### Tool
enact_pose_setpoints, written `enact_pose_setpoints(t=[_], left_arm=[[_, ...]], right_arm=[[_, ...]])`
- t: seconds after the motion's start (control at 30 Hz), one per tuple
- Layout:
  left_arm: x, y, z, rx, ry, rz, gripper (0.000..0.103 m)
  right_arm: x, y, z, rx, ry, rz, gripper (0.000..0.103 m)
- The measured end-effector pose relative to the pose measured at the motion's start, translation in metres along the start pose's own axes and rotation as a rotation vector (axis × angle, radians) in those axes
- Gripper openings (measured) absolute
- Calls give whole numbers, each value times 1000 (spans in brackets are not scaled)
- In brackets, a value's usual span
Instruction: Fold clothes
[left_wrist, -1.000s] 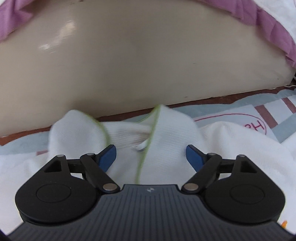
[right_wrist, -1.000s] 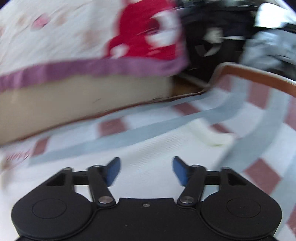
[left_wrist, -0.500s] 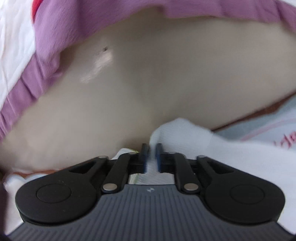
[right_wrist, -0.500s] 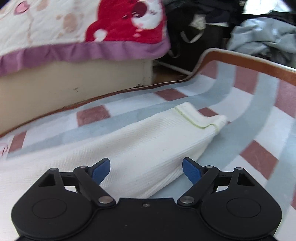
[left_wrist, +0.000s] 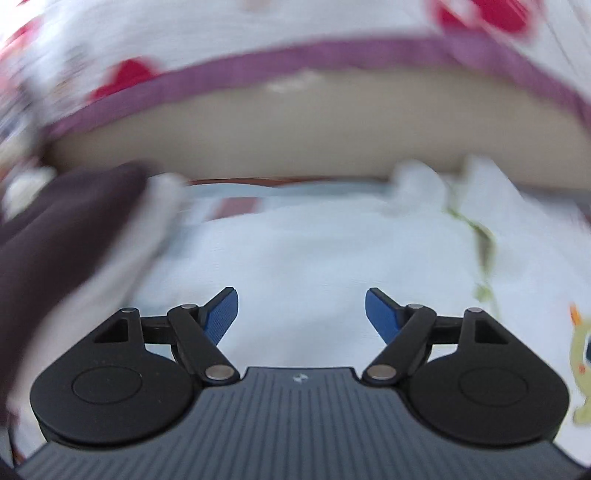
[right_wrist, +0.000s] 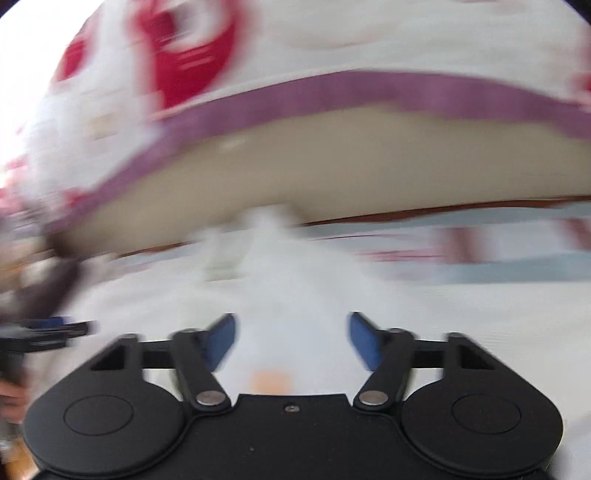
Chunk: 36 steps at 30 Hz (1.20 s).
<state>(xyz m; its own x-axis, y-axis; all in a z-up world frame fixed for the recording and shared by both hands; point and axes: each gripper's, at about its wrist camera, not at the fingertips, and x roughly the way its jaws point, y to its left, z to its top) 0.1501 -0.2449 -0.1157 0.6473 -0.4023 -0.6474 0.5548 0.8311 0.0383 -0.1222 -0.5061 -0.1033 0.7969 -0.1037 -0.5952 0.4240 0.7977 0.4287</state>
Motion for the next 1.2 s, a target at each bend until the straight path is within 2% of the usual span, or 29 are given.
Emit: enact_pose_setpoints(t=[0.03,0.07,0.13,0.2,0.27,0.3,0.37,0.43,0.47,0.57,0.63,0.67,0.7,0.73,0.83,0.87,0.9,0.93,1.0,1.1,1.13,1.2], left_arm=[[-1,25,-3,-75,-4,14,76],[-1,49,-6,-150,-8,29,76],[8,88,-12,-275,6,9,75],[20,121,-20,-375,32,-35,75],[20,143,-32,-413,45,-54,75],[23,149,-35,-439,49,-61,75],[31,160,-33,-487,43,-65,75],[36,161,-31,-506,39,-51,75],[36,159,-31,-497,46,-52,75],[37,154,-30,-479,62,-63,75],[36,155,-30,-489,59,-102,75],[40,156,-29,-493,60,-129,75],[43,156,-27,-501,68,-149,75],[45,155,-26,-507,75,-166,75],[50,154,-24,-504,77,-179,75],[51,154,-24,-504,85,-170,75],[52,155,-25,-503,93,-160,75],[53,156,-25,-505,97,-153,75],[52,161,-25,-527,88,-157,75],[49,162,-24,-562,57,-207,75],[51,159,-24,-560,60,-223,75],[55,147,-25,-542,75,-257,75]], right_arm=[[15,22,9,-10,50,80,15],[30,44,18,-19,93,141,6],[59,88,34,-31,162,211,6],[90,129,46,-51,229,242,13],[124,166,51,-91,286,217,16],[141,184,53,-112,315,205,31],[175,221,58,-153,372,180,49],[210,258,63,-193,428,154,50],[227,276,66,-214,457,142,59],[276,328,69,-296,521,85,62],[300,350,57,-426,489,-21,60],[310,359,48,-511,447,-105,61],[317,364,40,-591,393,-193,61],[324,363,34,-634,377,-218,61],[336,345,25,-627,450,-172,60],[333,332,26,-610,459,-158,47],[323,319,26,-595,454,-146,24],[305,307,24,-583,434,-137,20],[270,282,21,-558,395,-118,16],[218,245,17,-520,336,-90,15],[205,231,14,-509,337,-96,15],[195,202,4,-486,400,-164,15]])
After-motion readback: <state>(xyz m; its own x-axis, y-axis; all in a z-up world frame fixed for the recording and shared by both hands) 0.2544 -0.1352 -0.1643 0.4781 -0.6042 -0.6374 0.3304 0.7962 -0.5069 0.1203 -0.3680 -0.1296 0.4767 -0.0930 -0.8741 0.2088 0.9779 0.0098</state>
